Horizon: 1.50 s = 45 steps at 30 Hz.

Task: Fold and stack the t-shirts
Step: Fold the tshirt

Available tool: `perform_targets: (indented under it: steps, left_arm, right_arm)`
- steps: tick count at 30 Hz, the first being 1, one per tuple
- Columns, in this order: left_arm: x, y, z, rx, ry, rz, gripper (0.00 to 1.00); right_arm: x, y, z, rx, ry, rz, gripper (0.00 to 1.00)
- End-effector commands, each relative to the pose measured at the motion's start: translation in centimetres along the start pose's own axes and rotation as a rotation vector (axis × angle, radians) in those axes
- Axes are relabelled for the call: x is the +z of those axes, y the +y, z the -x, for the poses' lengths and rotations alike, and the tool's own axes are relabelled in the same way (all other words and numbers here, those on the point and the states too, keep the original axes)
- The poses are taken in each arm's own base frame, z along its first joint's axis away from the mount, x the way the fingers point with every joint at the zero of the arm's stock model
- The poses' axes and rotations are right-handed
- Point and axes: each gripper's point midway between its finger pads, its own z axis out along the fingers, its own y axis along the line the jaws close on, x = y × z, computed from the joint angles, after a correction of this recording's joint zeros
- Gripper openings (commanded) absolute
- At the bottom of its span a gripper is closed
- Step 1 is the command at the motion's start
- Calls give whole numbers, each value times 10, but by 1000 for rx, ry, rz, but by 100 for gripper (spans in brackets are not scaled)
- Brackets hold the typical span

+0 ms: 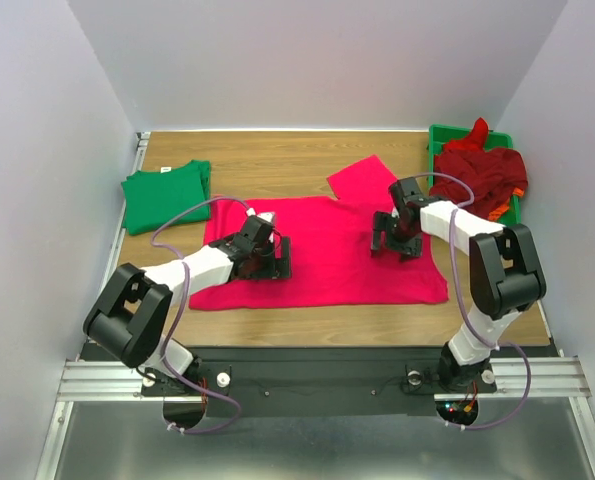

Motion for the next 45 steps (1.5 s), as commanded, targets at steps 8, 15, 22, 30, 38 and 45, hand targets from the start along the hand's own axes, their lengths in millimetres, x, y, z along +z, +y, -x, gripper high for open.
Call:
perform_targets:
  steps: [8,15,22,30,38,45]
  left_arm:
    - [-14,11,-55,-97,97,-35,98]
    - [-27,-3,-80,-142,132,-96,98]
    - [-39,-15,-84,-134,141,-120,99]
    - [-89,-35,43,-92,-149,-43,98]
    - [-99,57,136,-240,-338,216,98]
    - [-72,99,182,-287,-388,363,91]
  right_arm:
    - [-8,-23,-95,125,194,10,85]
    - [-23,-28,-117,165,218,9,86]
    - [-34,-27,-124,188,227,23,86]
    - [-72,-10,-69,136,68,70,93]
    - [-107,12,-8,95,-82,115,93]
    - [-111,15,4,82,-110,118,93]
